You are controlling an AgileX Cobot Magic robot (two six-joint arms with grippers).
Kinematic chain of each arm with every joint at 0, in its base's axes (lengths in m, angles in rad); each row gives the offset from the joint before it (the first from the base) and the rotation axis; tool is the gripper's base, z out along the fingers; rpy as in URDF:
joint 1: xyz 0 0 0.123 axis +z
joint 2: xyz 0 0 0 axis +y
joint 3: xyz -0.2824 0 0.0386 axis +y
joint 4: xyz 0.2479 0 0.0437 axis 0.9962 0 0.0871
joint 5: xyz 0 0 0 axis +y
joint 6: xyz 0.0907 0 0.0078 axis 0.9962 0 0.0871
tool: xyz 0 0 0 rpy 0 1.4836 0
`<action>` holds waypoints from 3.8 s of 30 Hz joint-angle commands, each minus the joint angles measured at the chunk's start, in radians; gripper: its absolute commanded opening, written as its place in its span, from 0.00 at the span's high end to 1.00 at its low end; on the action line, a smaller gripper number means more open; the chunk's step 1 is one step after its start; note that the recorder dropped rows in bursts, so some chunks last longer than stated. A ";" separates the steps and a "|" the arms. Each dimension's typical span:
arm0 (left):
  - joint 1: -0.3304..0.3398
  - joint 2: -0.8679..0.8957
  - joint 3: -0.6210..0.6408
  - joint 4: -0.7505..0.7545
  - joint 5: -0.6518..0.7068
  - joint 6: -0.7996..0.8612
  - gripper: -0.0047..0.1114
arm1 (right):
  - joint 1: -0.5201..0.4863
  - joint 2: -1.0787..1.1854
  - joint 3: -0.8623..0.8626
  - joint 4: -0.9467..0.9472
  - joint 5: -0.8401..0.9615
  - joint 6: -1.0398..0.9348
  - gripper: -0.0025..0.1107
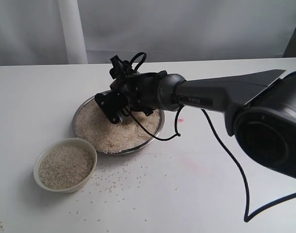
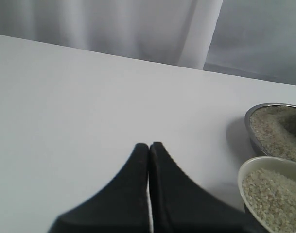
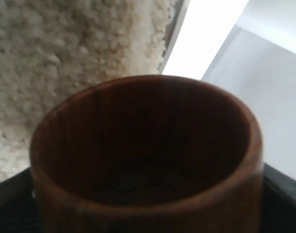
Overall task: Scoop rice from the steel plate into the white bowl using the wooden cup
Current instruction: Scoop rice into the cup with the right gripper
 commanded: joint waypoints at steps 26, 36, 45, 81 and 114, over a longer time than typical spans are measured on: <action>0.000 -0.002 -0.004 0.003 -0.007 -0.001 0.96 | 0.082 0.007 -0.006 0.122 -0.042 0.012 0.98; 0.000 -0.002 -0.004 0.003 -0.007 -0.001 0.96 | 0.106 0.007 -0.006 0.208 -0.027 0.003 0.98; 0.000 -0.002 -0.004 0.003 -0.007 -0.001 0.96 | 0.110 0.007 -0.006 0.284 -0.016 -0.007 0.98; 0.000 -0.002 -0.004 0.003 -0.007 -0.001 0.96 | 0.117 -0.043 -0.006 0.673 0.066 -0.148 0.98; 0.000 -0.002 -0.004 0.003 -0.007 -0.001 0.96 | 0.029 -0.058 -0.011 1.304 0.120 -0.207 0.98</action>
